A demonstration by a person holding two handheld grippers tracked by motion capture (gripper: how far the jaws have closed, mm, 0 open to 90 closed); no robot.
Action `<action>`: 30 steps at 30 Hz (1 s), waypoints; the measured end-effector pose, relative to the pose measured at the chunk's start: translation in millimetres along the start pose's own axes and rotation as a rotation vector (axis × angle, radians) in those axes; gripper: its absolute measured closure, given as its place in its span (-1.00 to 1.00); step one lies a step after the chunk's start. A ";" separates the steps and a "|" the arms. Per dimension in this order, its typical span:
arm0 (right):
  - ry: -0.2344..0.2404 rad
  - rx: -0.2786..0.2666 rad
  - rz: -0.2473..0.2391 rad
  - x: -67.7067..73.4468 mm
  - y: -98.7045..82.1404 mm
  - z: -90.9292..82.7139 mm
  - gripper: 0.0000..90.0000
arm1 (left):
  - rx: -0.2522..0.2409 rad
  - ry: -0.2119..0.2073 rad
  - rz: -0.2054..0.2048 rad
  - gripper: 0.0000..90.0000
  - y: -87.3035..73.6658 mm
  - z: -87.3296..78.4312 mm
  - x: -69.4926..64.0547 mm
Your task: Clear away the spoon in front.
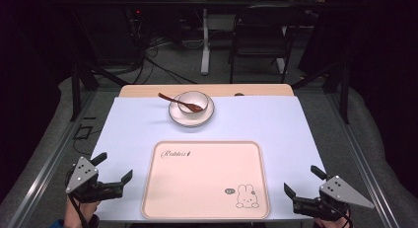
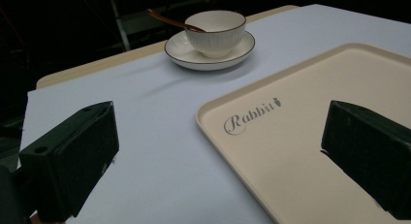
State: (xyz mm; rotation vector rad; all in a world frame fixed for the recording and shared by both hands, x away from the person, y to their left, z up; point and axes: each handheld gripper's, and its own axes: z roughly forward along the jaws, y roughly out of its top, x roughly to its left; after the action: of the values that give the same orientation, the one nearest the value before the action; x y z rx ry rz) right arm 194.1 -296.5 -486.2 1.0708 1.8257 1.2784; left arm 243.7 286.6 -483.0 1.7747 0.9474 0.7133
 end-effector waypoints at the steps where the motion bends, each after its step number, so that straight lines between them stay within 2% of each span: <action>1: 0.000 0.000 0.000 0.0 0.0 0.0 -0.98 | 0.001 0.003 -0.003 -1.00 0.8 1.2 -0.1; 4: 0.001 0.001 0.000 -0.1 0.0 0.0 -0.98 | -0.001 -0.004 -0.028 -1.00 2.9 6.1 0.4; 10: 0.002 0.003 0.000 0.0 0.1 0.7 -0.98 | 0.001 -0.009 -0.050 -1.00 8.2 18.1 3.3; 17: 0.001 0.001 0.000 -0.5 -0.1 0.2 -0.98 | 0.005 -0.011 -0.048 -1.00 14.8 32.5 3.2; 20: 0.002 -0.001 0.002 -0.3 -0.1 0.0 -0.98 | 0.001 -0.017 -0.066 -1.00 18.2 39.1 3.3; 30: 0.000 -0.002 0.000 -0.3 -0.1 -0.2 -0.98 | -0.007 -0.003 -0.060 -1.00 31.8 65.7 3.2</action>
State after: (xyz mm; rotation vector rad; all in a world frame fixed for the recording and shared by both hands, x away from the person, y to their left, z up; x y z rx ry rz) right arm 194.0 -296.9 -486.2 1.0695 1.8245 1.2795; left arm 307.1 250.7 -477.1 1.7339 0.9908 0.6744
